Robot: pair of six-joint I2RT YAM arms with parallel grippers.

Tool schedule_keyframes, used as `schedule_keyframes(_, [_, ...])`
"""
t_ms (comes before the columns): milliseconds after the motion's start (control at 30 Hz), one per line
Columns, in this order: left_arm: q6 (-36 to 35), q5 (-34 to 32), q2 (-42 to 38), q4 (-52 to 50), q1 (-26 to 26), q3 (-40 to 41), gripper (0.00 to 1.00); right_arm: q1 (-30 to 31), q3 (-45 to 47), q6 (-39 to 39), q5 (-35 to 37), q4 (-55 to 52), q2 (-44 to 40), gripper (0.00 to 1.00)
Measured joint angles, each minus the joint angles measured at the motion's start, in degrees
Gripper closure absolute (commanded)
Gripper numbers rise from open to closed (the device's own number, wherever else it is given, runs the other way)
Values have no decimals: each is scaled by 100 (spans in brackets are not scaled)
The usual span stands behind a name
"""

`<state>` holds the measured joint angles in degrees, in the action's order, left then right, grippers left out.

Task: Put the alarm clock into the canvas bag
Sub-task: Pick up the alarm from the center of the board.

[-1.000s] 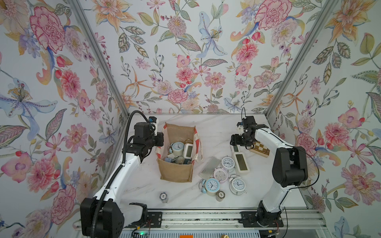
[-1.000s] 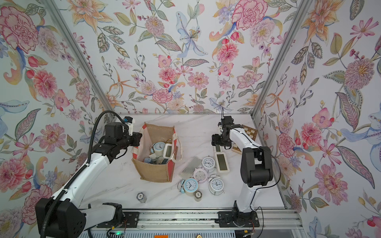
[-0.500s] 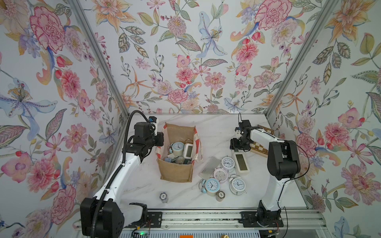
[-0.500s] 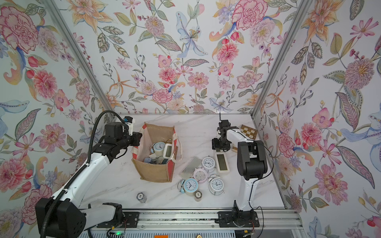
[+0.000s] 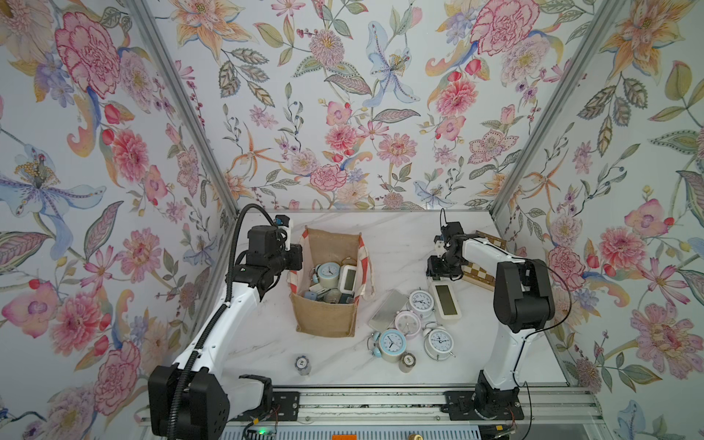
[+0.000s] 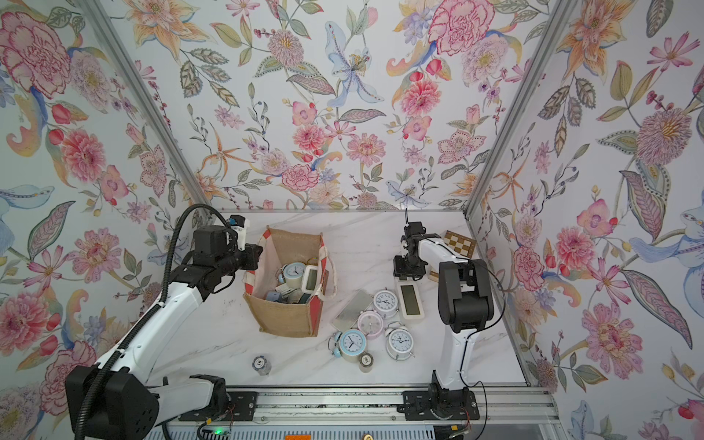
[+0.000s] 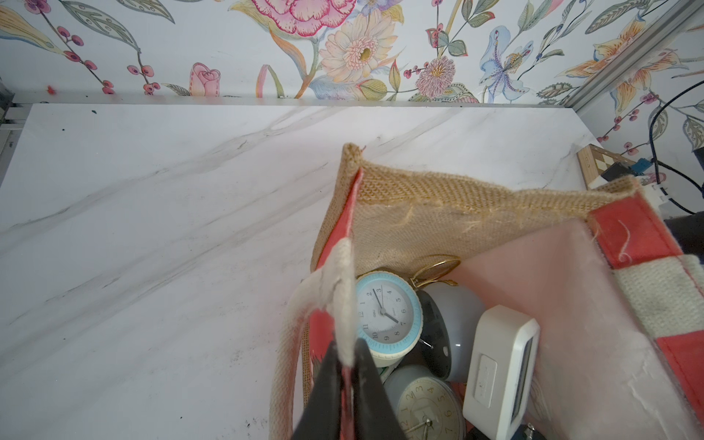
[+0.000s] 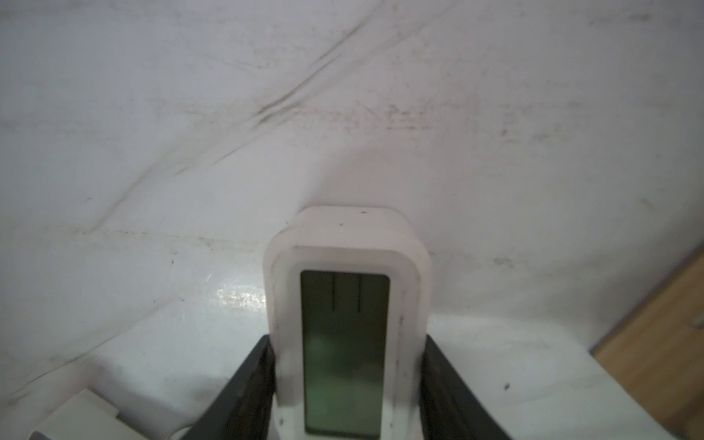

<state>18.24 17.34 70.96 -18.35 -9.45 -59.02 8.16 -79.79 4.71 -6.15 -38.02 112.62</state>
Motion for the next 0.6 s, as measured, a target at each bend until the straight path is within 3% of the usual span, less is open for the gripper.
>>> schedule_keyframes(333, [2,0,0,-2,0,0,86,31,-168,2,11,-28,0,52])
schedule_keyframes(600, [0,2,-2,-2,0,0,91,227,-658,2,42,-264,-133,52])
